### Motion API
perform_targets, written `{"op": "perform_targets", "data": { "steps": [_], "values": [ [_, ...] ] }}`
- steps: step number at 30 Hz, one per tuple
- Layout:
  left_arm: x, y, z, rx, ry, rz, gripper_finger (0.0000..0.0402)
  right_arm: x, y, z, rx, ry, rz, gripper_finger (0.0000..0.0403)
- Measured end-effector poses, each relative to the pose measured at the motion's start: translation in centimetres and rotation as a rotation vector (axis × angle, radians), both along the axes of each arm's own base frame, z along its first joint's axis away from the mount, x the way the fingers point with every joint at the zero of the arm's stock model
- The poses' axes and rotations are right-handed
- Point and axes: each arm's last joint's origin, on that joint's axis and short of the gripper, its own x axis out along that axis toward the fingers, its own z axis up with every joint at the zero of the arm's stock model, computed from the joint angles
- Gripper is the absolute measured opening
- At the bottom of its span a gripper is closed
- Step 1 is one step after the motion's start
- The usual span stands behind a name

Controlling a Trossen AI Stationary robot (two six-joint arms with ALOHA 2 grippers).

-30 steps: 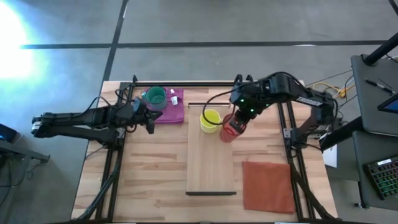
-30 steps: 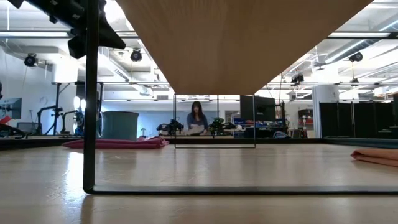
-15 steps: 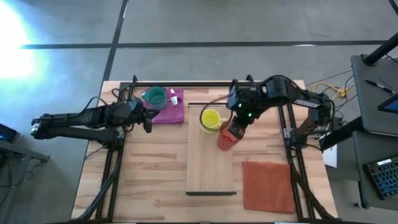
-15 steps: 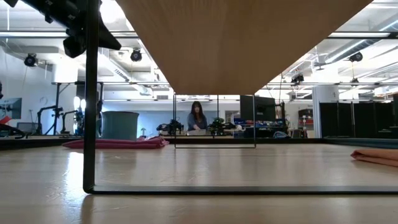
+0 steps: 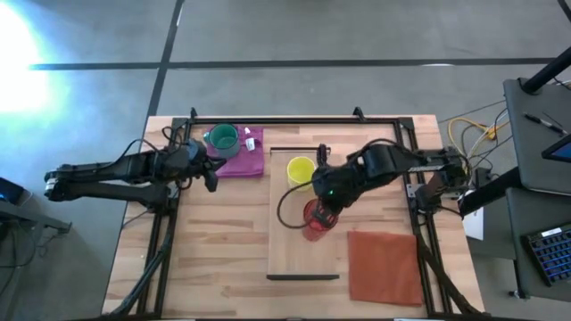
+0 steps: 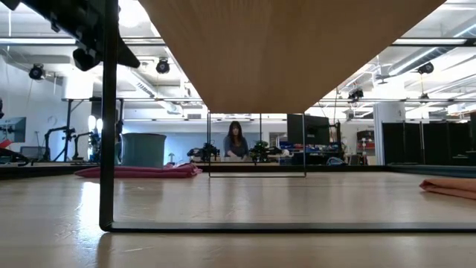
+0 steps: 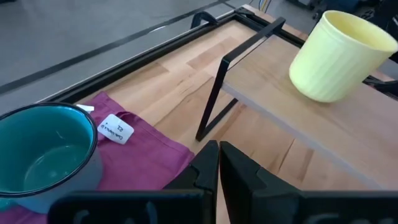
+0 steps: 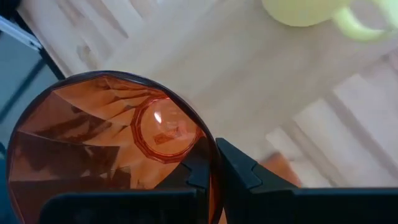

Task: Stack small to large cups/mugs on shelf
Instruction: Put the red cup on the shelf

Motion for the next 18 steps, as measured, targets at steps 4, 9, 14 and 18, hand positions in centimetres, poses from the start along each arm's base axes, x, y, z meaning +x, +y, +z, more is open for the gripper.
{"op": "perform_targets", "data": {
  "steps": [4,9,14,18],
  "values": [
    [0.1,0.0,-0.2,0.041,0.041,-0.038,0.0000,1.1,1.9,-0.6,0.043,-0.036,-0.047,0.0013],
    [0.1,-0.1,-0.2,0.048,0.044,-0.053,0.0000,1.4,4.0,-0.9,0.020,-0.017,-0.062,0.0013],
    [-0.1,-0.2,-0.1,0.023,0.026,-0.093,0.0000,0.9,5.4,-0.4,0.020,-0.017,-0.094,0.0013],
    [-0.2,-0.2,0.0,0.023,0.018,-0.093,0.0000,0.6,6.5,-0.2,0.005,-0.050,-0.145,0.0013]
  ]
}}
